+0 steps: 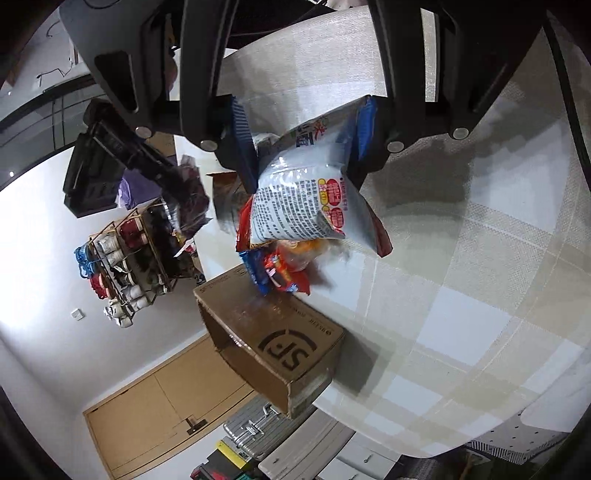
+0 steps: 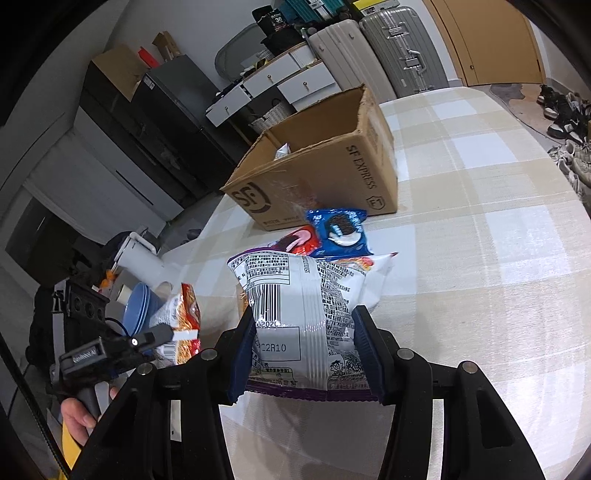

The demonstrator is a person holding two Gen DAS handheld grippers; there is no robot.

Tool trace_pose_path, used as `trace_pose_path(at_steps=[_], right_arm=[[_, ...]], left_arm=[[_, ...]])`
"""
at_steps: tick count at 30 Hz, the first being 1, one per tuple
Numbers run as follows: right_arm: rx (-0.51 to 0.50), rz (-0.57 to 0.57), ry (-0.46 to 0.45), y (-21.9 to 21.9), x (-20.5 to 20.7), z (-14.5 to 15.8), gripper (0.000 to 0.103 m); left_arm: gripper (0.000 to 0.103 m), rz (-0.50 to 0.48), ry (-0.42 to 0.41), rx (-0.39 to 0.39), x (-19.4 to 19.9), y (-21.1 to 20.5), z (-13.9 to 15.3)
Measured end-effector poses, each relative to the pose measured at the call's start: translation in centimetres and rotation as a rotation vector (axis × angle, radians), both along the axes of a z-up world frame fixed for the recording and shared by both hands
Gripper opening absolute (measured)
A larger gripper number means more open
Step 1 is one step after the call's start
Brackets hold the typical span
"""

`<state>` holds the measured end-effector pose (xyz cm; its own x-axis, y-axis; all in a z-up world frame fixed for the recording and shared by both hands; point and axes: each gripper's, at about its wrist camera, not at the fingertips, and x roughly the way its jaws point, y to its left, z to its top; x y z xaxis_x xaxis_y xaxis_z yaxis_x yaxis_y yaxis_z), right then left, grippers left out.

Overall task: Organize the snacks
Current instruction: 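Lift both held bags off the pile and hold them above the table, then carry both held bags over the open cardboard box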

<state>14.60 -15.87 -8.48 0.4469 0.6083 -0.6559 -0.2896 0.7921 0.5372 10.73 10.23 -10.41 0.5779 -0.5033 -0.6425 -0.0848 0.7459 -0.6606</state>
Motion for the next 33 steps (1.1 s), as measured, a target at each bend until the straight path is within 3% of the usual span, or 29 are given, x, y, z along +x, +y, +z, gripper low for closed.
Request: trace_pose_path(at_steps=[12,20,33], right_arm=[[0.09,-0.008,-0.043,0.3,-0.3,2.1,0.051],[0.123,-0.008,-0.082,0.6,0.5,4.9,0.051],[0.082,-0.015,-0.167,1.9,6.4,10.8,0.051]], left_arm=[[0.043,-0.015,-0.025,-0.063,0.4,0.4,1.5],[0.043,-0.03,-0.078,-0.062,2.3,0.8,5.5],[0.043,-0.071,-0.129,-0.023,10.1,-0.5,11.3]])
